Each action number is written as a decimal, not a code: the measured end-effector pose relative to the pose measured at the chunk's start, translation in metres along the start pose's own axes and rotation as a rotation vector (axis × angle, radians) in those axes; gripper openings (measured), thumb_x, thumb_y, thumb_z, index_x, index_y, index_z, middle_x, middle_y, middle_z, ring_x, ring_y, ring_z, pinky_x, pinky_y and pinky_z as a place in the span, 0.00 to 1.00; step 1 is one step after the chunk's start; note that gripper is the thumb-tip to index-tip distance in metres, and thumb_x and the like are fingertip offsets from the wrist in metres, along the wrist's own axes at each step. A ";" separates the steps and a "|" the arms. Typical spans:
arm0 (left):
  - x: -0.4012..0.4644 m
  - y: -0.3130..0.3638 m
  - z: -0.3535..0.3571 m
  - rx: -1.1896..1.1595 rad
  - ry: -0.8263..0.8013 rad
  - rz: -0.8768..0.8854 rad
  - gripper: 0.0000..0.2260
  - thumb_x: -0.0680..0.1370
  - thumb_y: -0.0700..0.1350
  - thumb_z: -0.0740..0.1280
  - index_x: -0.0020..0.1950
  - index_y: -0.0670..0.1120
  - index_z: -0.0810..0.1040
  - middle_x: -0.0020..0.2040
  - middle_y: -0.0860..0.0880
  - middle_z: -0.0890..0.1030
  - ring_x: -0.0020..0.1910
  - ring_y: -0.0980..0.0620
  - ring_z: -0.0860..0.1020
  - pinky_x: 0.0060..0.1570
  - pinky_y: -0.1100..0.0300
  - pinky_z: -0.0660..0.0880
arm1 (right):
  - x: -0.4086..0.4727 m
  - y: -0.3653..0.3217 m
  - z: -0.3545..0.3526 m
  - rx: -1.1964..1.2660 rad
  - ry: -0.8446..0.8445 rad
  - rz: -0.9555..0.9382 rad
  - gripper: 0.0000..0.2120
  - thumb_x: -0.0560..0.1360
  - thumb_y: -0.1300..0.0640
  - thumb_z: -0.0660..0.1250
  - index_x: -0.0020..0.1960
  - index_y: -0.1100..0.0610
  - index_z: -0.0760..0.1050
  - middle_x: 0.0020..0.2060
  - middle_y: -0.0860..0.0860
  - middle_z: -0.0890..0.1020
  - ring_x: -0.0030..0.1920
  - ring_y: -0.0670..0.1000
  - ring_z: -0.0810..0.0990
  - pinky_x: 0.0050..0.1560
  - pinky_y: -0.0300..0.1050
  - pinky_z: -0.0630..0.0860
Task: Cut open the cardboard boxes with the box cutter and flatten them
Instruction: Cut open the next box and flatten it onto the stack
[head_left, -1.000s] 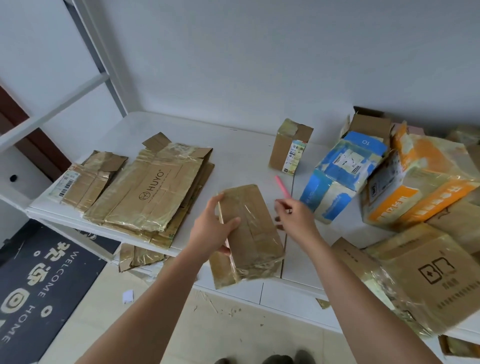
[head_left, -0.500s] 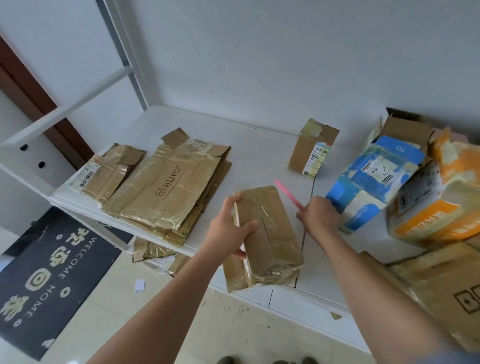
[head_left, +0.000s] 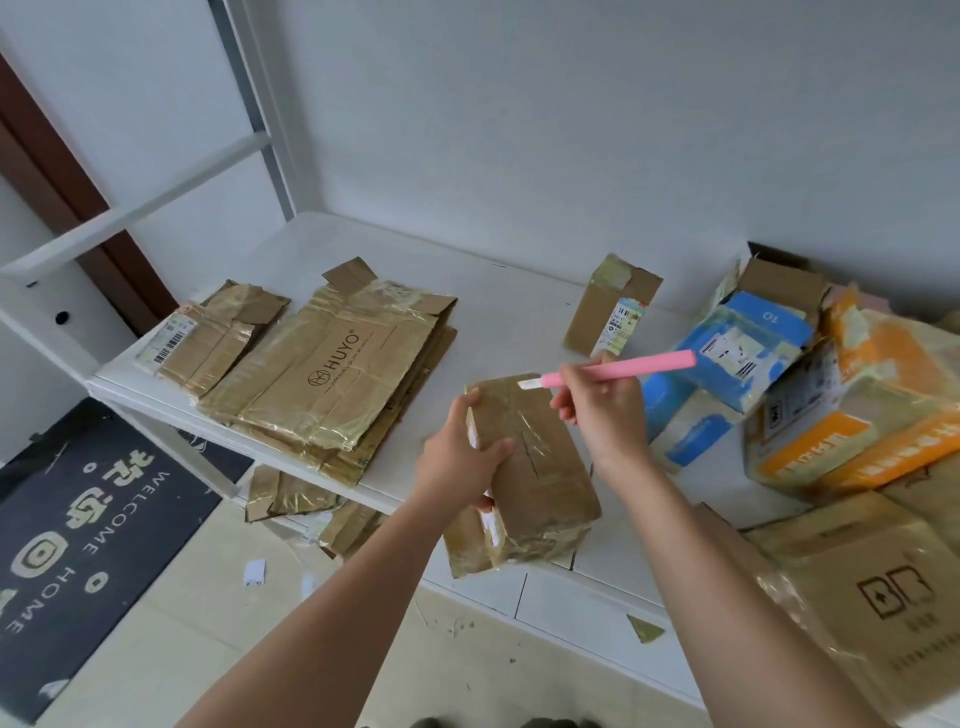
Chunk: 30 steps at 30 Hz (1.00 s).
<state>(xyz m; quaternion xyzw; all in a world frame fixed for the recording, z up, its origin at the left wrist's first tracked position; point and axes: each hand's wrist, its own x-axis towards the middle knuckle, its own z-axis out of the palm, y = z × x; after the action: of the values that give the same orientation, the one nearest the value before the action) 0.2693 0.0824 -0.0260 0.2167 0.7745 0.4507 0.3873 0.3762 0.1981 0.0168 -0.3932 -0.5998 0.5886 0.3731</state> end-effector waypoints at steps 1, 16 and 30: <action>0.000 0.000 0.000 -0.007 -0.003 0.000 0.28 0.76 0.48 0.73 0.70 0.64 0.63 0.47 0.54 0.74 0.34 0.48 0.82 0.25 0.54 0.80 | -0.002 0.002 0.005 0.015 -0.027 -0.015 0.07 0.78 0.65 0.64 0.42 0.57 0.74 0.25 0.47 0.79 0.25 0.43 0.75 0.26 0.34 0.71; 0.000 -0.005 -0.007 -0.105 -0.094 0.009 0.29 0.76 0.49 0.73 0.71 0.65 0.63 0.59 0.43 0.75 0.42 0.45 0.82 0.25 0.57 0.78 | 0.011 0.033 0.019 -0.198 -0.036 -0.136 0.09 0.81 0.55 0.64 0.42 0.54 0.73 0.30 0.49 0.83 0.31 0.45 0.82 0.33 0.36 0.77; 0.000 -0.003 -0.013 -0.176 -0.119 -0.059 0.27 0.77 0.47 0.72 0.70 0.66 0.65 0.60 0.40 0.74 0.41 0.44 0.84 0.27 0.56 0.79 | 0.010 0.039 0.025 -0.475 -0.152 -0.395 0.11 0.80 0.62 0.64 0.41 0.65 0.68 0.33 0.60 0.79 0.34 0.55 0.81 0.33 0.51 0.77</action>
<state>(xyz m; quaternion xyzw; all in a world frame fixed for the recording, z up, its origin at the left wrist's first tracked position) 0.2594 0.0738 -0.0244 0.1854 0.7136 0.4918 0.4631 0.3508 0.1964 -0.0233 -0.3002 -0.8112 0.3760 0.3323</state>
